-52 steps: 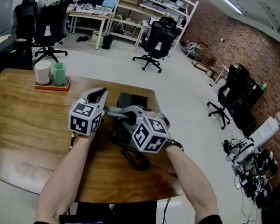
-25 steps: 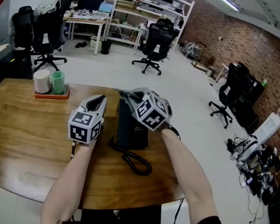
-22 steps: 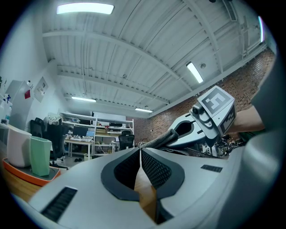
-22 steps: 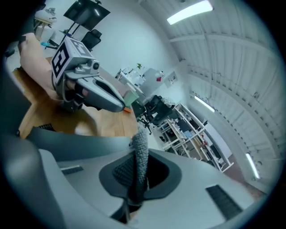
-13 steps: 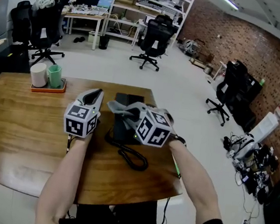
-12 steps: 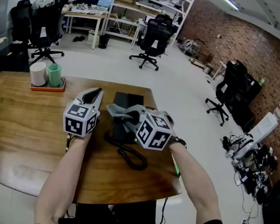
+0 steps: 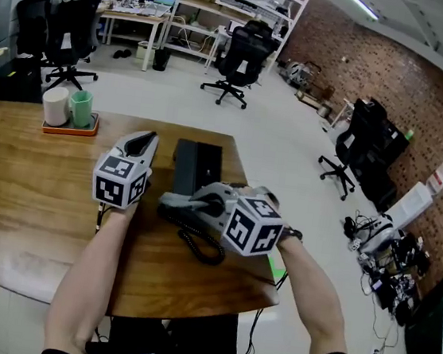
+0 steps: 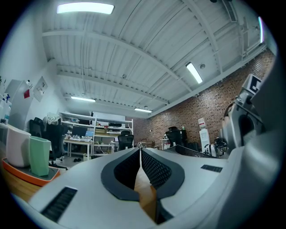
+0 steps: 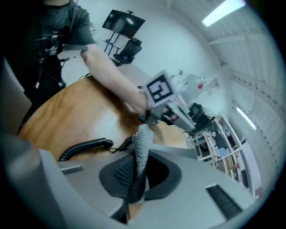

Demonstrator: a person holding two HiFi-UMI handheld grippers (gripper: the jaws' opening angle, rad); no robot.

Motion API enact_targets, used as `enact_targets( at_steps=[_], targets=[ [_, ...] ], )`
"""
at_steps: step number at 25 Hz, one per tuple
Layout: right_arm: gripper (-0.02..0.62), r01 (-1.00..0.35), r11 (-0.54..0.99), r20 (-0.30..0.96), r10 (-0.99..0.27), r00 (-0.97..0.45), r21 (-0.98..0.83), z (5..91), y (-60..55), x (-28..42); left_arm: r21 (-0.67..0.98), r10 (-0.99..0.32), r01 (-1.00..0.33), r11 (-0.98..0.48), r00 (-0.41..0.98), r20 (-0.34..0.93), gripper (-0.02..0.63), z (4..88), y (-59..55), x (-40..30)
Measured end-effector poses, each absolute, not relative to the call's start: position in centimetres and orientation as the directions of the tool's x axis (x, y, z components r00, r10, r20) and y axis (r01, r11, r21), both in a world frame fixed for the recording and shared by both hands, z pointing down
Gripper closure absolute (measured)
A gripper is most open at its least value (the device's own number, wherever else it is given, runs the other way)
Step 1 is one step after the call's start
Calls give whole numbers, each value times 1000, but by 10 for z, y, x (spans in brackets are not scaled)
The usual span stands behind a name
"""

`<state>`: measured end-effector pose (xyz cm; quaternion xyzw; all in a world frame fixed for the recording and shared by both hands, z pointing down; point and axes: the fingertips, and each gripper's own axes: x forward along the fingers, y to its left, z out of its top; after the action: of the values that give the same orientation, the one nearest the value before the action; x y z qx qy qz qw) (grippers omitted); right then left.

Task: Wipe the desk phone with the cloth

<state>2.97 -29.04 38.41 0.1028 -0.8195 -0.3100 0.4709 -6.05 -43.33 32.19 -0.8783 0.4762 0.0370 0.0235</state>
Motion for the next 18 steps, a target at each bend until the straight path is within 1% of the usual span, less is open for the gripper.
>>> enact_targets(
  at_steps=[2, 4, 6, 8, 10, 12, 14, 18],
  targets=[
    [570, -51, 751, 599, -563, -569, 658, 350, -328, 32, -6, -834, -838, -546, 544, -87, 604, 323, -434, -61],
    [571, -220, 672, 489, -689, -534, 707, 321, -373, 40, -4, -834, -837, -546, 545, -88, 604, 323, -434, -62],
    [571, -332, 605, 417, -767, -488, 724, 304, -409, 47, -3, -834, -838, -546, 544, -89, 604, 323, -433, -62],
    [569, -392, 567, 386, -804, -452, 724, 299, -435, 52, -2, -834, -838, -546, 544, -90, 604, 323, -433, -61],
    [571, -422, 554, 389, -822, -417, 718, 305, -455, 56, -3, -834, -837, -547, 545, -89, 604, 324, -433, -60],
    [571, -419, 570, 423, -815, -396, 707, 319, -466, 58, -2, -833, -837, -548, 546, -89, 604, 324, -432, -60],
    [571, -388, 597, 463, -797, -389, 702, 331, -466, 59, -2, -833, -837, -548, 546, -89, 604, 324, -431, -60],
    [572, -306, 661, 526, -739, -421, 685, 342, -443, 56, -7, -833, -837, -547, 546, -90, 604, 320, -430, -60]
  ],
)
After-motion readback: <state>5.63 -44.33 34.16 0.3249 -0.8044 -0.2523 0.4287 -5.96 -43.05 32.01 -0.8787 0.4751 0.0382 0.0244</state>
